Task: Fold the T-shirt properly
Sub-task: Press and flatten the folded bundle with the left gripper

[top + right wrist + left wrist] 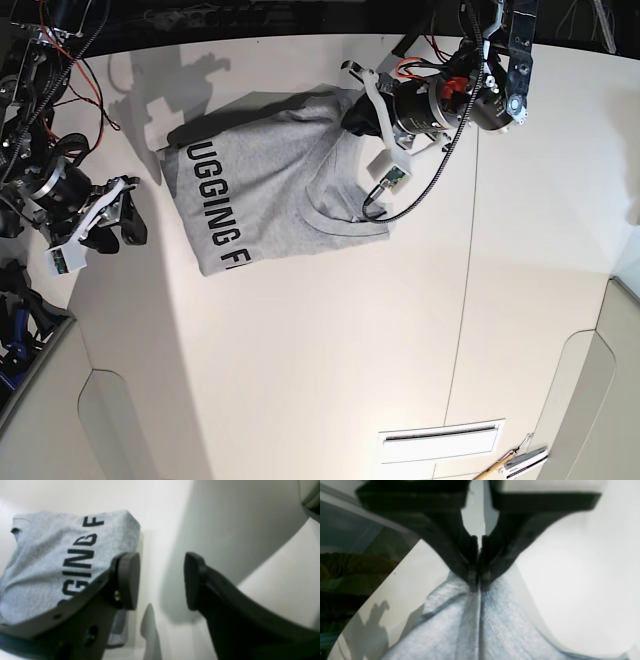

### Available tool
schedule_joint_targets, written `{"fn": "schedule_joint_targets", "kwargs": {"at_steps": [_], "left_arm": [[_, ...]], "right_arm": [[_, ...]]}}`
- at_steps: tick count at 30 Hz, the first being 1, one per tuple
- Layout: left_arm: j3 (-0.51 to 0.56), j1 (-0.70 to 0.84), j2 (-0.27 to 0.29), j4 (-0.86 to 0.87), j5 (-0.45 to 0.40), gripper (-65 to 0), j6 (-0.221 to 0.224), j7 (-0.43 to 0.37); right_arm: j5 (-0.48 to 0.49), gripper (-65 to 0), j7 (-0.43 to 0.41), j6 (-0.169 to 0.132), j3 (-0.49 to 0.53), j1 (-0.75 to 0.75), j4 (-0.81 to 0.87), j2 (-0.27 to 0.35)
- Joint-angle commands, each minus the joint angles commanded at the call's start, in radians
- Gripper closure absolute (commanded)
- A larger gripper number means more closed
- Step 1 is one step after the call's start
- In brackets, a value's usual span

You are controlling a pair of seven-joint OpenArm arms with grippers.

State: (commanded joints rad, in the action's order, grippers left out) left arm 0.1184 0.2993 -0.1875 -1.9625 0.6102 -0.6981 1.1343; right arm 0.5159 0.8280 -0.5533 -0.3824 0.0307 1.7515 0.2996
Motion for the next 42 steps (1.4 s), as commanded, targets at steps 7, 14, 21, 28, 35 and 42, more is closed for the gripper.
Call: {"fn": "schedule_joint_targets", "kwargs": {"at_steps": [7,14,21,28,35,42], "left_arm": [[-0.030,0.000,-0.031,-0.142,0.001,-31.6,0.033,0.014],[-0.012,0.011,0.011,-0.229,0.122,-14.1,0.028,-0.128],[0.288,0.011,0.115,-0.165,-0.085,-1.7,0.054,-0.223],[0.377,-0.034,0.173,0.127,-0.188,-1.7,0.081,-0.252],[0.310,-0.087,0.173,0.206,-0.234,-1.7,0.081,-0.257],[0.103,-0.109,0.159,0.237,-0.234,-1.7,0.081,-0.256]], "right_arm": [[-0.001,-28.2,-0.109,0.000,0.000,-0.008,0.000,-0.001],[-0.011,0.0,-0.159,0.000,0.005,-0.116,-0.123,-0.003],[0.015,0.0,-0.202,-0.031,0.089,-0.334,-0.485,-0.037],[-0.190,0.0,-0.344,-0.027,0.427,-0.407,-0.601,-0.036],[-0.232,0.0,-0.337,-0.027,0.488,-0.401,-0.602,-0.031],[-0.236,0.0,-0.311,-0.027,0.488,-0.355,-0.602,0.018]]}}
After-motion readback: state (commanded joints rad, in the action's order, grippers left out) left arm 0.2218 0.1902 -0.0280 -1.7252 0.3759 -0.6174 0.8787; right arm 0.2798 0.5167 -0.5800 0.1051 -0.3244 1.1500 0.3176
